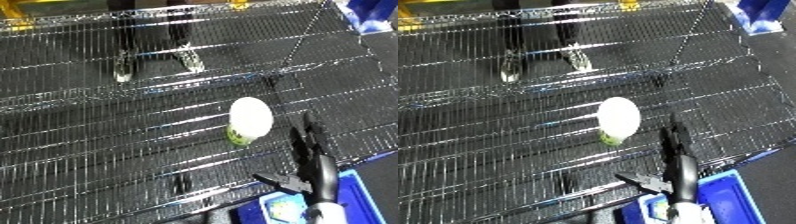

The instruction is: Pick up the object and place it into the box

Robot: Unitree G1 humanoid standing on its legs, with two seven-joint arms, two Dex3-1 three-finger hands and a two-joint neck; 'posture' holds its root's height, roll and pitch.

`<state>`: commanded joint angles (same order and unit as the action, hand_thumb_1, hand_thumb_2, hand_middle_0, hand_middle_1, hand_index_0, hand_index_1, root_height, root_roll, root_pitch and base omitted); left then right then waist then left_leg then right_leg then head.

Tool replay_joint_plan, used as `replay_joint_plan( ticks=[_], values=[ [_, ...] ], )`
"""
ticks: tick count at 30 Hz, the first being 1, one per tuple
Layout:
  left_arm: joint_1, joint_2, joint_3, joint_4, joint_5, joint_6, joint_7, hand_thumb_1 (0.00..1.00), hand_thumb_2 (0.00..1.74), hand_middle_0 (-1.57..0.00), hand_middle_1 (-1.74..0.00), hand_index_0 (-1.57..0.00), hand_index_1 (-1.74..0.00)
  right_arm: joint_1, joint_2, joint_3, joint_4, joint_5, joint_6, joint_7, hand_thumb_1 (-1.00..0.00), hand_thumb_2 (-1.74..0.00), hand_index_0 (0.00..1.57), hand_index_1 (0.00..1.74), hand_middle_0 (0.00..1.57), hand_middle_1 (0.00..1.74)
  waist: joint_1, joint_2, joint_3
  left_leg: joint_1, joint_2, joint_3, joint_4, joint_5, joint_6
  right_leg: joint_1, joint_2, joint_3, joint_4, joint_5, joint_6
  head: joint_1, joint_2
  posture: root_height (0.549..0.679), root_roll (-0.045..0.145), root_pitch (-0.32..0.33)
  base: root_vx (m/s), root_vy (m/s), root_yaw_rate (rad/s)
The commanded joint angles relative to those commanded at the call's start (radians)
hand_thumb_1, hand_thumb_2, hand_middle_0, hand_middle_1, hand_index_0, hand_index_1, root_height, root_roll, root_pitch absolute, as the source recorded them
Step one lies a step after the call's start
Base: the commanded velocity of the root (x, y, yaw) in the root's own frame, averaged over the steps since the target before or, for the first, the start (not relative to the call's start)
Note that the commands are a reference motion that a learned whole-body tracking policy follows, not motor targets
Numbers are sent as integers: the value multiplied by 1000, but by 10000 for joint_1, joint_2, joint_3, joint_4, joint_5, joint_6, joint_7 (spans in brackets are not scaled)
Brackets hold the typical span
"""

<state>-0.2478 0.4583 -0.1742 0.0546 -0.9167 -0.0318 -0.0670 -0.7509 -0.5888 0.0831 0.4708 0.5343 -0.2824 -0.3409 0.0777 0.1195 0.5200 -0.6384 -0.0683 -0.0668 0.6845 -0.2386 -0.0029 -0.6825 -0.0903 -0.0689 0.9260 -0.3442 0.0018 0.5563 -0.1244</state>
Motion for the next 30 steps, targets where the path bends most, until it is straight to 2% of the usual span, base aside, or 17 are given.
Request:
replay_joint_plan(
  ticks=[7, 25, 30],
  values=[
    [-141, 115, -132, -247, -145, -49, 143, 1000, 1740, -1570, -1740, -1570, -1740, -762, -242, 276, 542, -85, -22, -73, 0, 0, 0, 0, 0, 0, 145, 151, 0, -440, -45, 12, 85, 31, 29, -463, 22, -39, 196, -35, -18, 204, 232, 621, 55, 201, 1, -6, 10],
    [-281, 437, -290, -719, -496, -115, 301, 1000, 1740, -1570, -1740, -1570, -1740, -2333, -753, 907, 1552, 44, 268, -358, 0, 0, 0, 0, 0, 0, 548, 342, 0, -1463, -100, -99, 469, 4, 193, -1515, 95, -113, 773, -154, -49, 591, 864, 614, 42, 263, 4, -11, 25],
    [-273, 490, -252, -780, -548, -85, 264, 1000, 1740, -1570, -1740, -1570, -1740, -2584, -865, 983, 1736, 59, 284, -339, -250, -435, 393, 435, 393, 435, 626, 376, 0, -1661, -112, -135, 569, -12, 250, -1727, 95, -122, 927, -190, -54, 666, 1056, 612, 39, 273, -7, -10, 20]
  ],
)
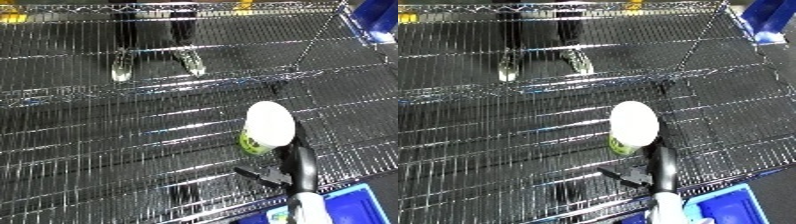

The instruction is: Pick up the object and place it into the box

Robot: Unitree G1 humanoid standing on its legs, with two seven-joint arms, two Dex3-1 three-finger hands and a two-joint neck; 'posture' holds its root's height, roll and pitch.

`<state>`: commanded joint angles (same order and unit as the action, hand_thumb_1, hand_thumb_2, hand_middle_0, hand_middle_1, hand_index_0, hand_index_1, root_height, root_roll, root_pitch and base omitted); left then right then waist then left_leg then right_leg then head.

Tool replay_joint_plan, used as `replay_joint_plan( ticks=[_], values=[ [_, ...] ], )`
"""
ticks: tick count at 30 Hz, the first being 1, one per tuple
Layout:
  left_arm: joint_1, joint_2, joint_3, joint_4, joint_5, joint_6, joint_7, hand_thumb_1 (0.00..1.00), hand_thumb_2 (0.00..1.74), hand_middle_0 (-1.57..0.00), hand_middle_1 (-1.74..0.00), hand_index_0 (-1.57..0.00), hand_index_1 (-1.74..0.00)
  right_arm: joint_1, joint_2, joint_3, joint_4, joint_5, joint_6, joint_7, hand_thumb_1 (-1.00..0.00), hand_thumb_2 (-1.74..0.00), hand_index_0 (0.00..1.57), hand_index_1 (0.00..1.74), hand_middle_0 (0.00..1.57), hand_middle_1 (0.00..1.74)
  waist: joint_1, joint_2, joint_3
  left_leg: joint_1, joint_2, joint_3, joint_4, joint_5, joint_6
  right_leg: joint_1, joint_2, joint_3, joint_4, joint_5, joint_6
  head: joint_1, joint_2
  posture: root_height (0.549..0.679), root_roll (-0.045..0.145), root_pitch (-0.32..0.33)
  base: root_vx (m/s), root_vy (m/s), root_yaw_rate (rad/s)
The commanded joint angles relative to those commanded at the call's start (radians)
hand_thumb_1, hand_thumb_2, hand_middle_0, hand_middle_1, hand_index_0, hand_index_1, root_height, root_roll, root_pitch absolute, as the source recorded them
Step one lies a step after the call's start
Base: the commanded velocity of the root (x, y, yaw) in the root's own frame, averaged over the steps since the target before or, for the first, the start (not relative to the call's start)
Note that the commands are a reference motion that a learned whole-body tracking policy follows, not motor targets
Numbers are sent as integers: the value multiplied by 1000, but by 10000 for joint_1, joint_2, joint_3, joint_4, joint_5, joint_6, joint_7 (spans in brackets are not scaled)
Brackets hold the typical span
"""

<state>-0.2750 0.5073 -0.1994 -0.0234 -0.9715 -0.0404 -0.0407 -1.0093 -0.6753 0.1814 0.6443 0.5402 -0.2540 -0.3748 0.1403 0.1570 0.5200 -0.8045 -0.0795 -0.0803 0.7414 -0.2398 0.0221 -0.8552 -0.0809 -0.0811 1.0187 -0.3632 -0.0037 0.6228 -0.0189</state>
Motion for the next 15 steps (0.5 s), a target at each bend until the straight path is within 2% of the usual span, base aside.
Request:
replay_joint_plan(
  ticks=[8, 15],
  values=[
    [-32, 16, 56, -49, -72, 34, -89, 1000, 1740, -1570, -1740, -1570, -1740, -221, -7, 42, 249, 147, -83, -48, -650, -1131, 1020, 1131, 1020, 1131, 40, 11, 0, -92, -13, -26, 89, -41, 18, -85, -24, -25, 67, -5, 14, 98, -77, 611, 37, 276, -11, 3, 1],
    [-51, -40, 44, 23, -81, -44, -94, 1000, 1740, -1570, -1740, -1570, -1740, -89, 90, 7, 215, 122, -83, -34, -650, -1131, 1020, 1131, 1020, 1131, -12, -58, 0, 119, -10, -47, -113, 9, 18, 113, 4, -22, -146, 80, 35, 52, -70, 615, 35, 271, -26, 19, -21]
  ],
)
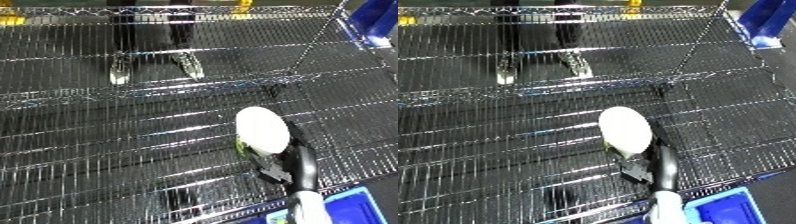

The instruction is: Pick up the object and place it into the box

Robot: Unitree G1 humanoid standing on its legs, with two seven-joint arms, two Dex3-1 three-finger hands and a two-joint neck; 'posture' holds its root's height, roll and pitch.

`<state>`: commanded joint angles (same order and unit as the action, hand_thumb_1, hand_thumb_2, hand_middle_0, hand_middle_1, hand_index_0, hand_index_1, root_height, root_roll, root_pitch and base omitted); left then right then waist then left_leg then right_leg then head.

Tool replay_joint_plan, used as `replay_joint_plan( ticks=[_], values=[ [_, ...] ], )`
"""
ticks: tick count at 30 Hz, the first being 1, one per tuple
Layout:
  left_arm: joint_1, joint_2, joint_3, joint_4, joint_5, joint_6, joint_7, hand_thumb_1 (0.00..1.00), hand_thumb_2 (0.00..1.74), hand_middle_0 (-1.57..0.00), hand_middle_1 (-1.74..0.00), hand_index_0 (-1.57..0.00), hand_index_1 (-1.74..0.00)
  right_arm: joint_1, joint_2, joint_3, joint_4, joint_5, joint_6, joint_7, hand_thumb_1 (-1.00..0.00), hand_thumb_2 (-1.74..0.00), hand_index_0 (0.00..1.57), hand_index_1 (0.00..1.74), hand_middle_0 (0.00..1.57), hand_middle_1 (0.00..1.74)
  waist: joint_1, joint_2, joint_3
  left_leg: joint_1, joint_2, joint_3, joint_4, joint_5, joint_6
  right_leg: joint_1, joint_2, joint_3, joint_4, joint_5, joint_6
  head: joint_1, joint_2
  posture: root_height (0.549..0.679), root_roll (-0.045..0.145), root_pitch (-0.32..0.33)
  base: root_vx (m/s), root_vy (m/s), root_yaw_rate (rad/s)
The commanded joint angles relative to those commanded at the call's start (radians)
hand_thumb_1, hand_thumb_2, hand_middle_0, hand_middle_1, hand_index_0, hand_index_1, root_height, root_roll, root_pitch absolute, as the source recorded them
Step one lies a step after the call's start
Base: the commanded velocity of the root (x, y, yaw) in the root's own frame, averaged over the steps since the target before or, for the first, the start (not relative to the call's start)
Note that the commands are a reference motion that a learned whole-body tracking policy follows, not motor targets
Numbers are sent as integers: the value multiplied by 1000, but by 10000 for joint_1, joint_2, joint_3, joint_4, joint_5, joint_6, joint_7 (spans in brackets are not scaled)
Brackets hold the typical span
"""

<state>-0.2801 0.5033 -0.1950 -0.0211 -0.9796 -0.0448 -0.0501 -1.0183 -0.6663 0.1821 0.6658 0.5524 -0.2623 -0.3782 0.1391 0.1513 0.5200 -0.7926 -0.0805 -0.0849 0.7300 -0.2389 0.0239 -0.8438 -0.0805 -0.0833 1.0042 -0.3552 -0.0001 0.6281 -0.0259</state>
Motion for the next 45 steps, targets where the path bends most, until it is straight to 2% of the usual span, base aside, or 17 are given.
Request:
replay_joint_plan(
  ticks=[6, 14, 21, 26, 30, 36, 40, 45],
  values=[
    [108, -82, 28, 36, 48, -142, -65, 1000, 1740, -1570, -1740, -1570, -1740, 361, 12, -137, -526, -184, -105, 68, -650, -1131, 1020, 1131, 1020, 1131, -112, -114, 0, 362, 22, -24, -312, 66, -12, 339, 42, -4, -334, 107, 22, -3, -115, 619, 34, 260, -52, 31, -27],
    [426, -322, 204, 77, 538, -283, -132, 1000, 1740, -1570, -1740, -1570, -1740, 1633, 268, -746, -2412, -643, -33, 40, -650, -1131, 1020, 1131, 1020, 1131, -432, -400, 0, 1127, 117, -29, -862, 163, -52, 1115, 125, 13, -998, 284, 76, -152, -388, 628, 35, 232, -57, 36, -66],
    [669, -503, 443, 340, 1145, -374, -281, 1000, 1740, -1570, -1740, -1570, -1740, 3146, 636, -1430, -4284, -1153, 12, -1, -650, -1131, 1020, 1131, 1020, 1131, -852, -691, 0, 2051, 301, -11, -1298, 197, -118, 1990, 167, 122, -1618, 428, 124, -195, -885, 636, 40, 190, -45, 51, -105],
    [833, -629, 555, 459, 1129, -347, -429, 1000, 1740, -1570, -1740, -1570, -1740, 4193, 948, -1853, -5379, -1382, -43, -183, -650, -1131, 1020, 1131, 1020, 1131, -1178, -861, 0, 2747, 457, 61, -1593, 183, -186, 2628, 190, 232, -2040, 513, 188, 63, -1057, 641, 44, 159, -34, 60, -115],
    [892, -767, 435, 475, 1211, -363, -593, 1000, 1740, -1570, -1740, -1570, -1740, 4877, 1200, -2147, -5864, -1216, -58, -378, -650, -1131, 1020, 1131, 1020, 1131, -1459, -982, 0, 3191, 565, 159, -1747, 151, -226, 3064, 210, 314, -2334, 589, 208, 555, -1342, 643, 47, 137, -25, 77, -141],
    [879, -990, 273, 642, 1213, -504, -647, 1000, 1740, -1570, -1740, -1570, -1740, 5837, 1449, -2641, -5968, -1059, -59, -651, -650, -1131, 1020, 1131, 1020, 1131, -1854, -1063, 0, 3772, 648, 324, -1896, 35, -259, 3588, 213, 463, -2644, 655, 246, 1084, -1609, 647, 51, 111, -8, 68, -139],
    [967, -1114, 320, 749, 1233, -647, -625, 1000, 1740, -1570, -1740, -1570, -1740, 6879, 1521, -3038, -6120, -756, -134, -612, -650, -1131, 1020, 1131, 1020, 1131, -2220, -988, 0, 4213, 688, 493, -2137, 42, -272, 3882, 213, 624, -2838, 671, 277, 1375, -1709, 649, 55, 99, -13, 119, -205],
    [1118, -1301, 362, 1012, 1231, -1012, -654, 1000, 1740, -1570, -1740, -1570, -1740, 8048, 1698, -3559, -5974, 154, -793, -461, -650, -1131, 1020, 1131, 1020, 1131, -2711, -786, 0, 4664, 680, 800, -2377, 21, -272, 4095, 225, 786, -3023, 693, 305, 1628, -1708, 651, 59, 89, -14, 123, -226]
  ],
)
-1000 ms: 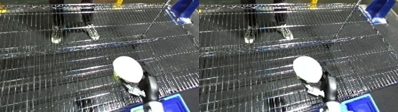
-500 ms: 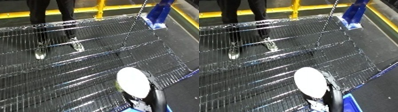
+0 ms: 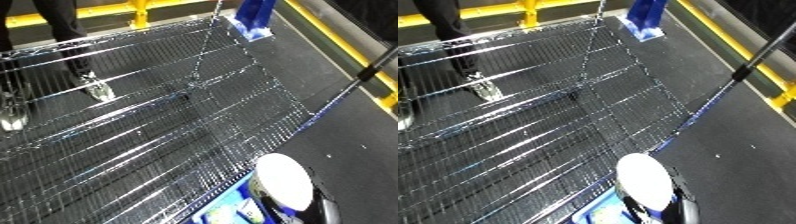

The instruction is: Pick up the object and place it into the box

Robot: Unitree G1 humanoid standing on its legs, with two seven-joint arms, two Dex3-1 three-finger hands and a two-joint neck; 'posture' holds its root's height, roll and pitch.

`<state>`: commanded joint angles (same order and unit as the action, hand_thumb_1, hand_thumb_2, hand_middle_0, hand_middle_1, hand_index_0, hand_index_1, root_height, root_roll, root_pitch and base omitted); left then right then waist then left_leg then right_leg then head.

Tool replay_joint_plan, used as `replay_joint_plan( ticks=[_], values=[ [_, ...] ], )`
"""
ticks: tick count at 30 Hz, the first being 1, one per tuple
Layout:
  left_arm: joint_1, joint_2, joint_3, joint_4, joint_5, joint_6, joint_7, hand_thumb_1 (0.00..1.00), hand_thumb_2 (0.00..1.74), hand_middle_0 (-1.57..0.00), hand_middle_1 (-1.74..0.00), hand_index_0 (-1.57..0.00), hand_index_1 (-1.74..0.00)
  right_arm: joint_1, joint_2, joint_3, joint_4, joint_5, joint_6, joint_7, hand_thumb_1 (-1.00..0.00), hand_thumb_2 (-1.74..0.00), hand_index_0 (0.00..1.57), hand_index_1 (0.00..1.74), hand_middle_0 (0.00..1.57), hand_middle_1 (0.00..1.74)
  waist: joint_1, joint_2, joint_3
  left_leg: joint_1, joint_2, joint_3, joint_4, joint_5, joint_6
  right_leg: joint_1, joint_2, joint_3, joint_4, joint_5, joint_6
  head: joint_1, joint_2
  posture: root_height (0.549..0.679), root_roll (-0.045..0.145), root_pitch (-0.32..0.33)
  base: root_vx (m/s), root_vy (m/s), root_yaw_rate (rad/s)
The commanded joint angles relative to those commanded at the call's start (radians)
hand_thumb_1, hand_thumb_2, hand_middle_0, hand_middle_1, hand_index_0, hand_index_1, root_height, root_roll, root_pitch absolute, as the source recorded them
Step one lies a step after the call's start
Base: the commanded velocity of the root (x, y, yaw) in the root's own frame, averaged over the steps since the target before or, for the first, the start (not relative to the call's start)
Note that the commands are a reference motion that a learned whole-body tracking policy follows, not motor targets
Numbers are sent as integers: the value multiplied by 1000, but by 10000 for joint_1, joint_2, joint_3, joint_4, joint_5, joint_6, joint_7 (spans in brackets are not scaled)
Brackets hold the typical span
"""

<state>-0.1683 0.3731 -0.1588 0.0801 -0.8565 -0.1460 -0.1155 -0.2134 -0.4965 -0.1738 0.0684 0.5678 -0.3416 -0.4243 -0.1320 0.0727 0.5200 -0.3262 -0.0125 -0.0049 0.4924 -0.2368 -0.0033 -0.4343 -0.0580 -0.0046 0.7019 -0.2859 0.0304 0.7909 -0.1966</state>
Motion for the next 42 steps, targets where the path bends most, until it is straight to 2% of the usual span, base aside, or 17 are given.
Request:
replay_joint_plan(
  ticks=[3, 9, 13, 19, 26, 32, 37, 42],
  values=[
    [-32, -143, -43, 137, -2, -158, 43, 1000, 1740, -1570, -1740, -1570, -1740, 456, 98, -221, 200, 289, -195, 125, -650, -1131, 1020, 1131, 1020, 1131, -308, 118, 0, 186, -14, 192, -52, -37, -13, 62, 8, 89, -124, 52, -1, 249, -290, 653, 64, 87, -27, 133, -277],
    [-177, -401, -181, 465, -71, -364, 110, 1000, 1740, -1570, -1740, -1570, -1740, 1070, 33, -622, 951, 609, -492, 434, -650, -1131, 1020, 1131, 1020, 1131, -859, 353, 0, 537, -16, 519, -76, -166, -55, 185, -9, 307, -295, 106, 11, 554, -484, 655, 72, 76, -7, 109, -219],
    [-203, -535, -253, 612, -133, -495, 161, 1000, 1740, -1570, -1740, -1570, -1740, 1285, 26, -752, 1371, 1046, -640, 712, -650, -1131, 1020, 1131, 1020, 1131, -1102, 514, 0, 711, -40, 668, -284, -105, -88, 230, -2, 429, -540, 201, 35, 694, -669, 656, 76, 77, -6, 80, -151],
    [-251, -635, -322, 705, -226, -659, 283, 1000, 1740, -1570, -1740, -1570, -1740, 1334, 33, -759, 2020, 1665, -845, 1213, -350, -609, 549, 609, 549, 609, -1226, 709, -1, 878, -69, 744, -693, 78, -119, 260, 11, 496, -893, 336, 76, 777, -748, 658, 77, 84, -39, 39, -64],
    [-367, -673, -408, 834, -294, -701, 333, 1000, 1740, -1570, -1740, -1570, -1740, 1061, -130, -707, 2614, 2031, -837, 1488, 0, 0, 0, 0, 0, 0, -1146, 833, -27, 972, -125, 642, -1021, 272, -166, 359, -49, 450, -1193, 453, 92, 948, -942, 661, 80, 86, -44, 2, 3],
    [-386, -681, -405, 896, -351, -674, 302, 1000, 1740, -1570, -1740, -1570, -1740, 985, -149, -680, 2694, 1932, -788, 1421, 0, 0, 0, 0, 0, 0, -1074, 904, -79, 1024, -158, 579, -1133, 344, -177, 412, -119, 422, -1269, 497, 108, 969, -1075, 662, 82, 85, -22, -2, 35],
    [-371, -702, -404, 906, -357, -672, 333, 1000, 1740, -1570, -1740, -1570, -1740, 981, -114, -699, 2687, 1704, -784, 1133, 0, 0, 0, 0, 0, 0, -1045, 913, -115, 1051, -167, 542, -1234, 415, -175, 429, -135, 402, -1330, 542, 114, 894, -1114, 662, 82, 86, -15, -3, 25],
    [-340, -727, -394, 947, -373, -719, 326, 1000, 1740, -1570, -1740, -1570, -1740, 980, -64, -734, 2614, 1648, -726, 1150, 0, 0, 0, 0, 0, 0, -1019, 936, -122, 1097, -159, 523, -1335, 478, -195, 484, -192, 395, -1448, 607, 142, 836, -1165, 664, 83, 86, -2, 5, 6]
  ],
)
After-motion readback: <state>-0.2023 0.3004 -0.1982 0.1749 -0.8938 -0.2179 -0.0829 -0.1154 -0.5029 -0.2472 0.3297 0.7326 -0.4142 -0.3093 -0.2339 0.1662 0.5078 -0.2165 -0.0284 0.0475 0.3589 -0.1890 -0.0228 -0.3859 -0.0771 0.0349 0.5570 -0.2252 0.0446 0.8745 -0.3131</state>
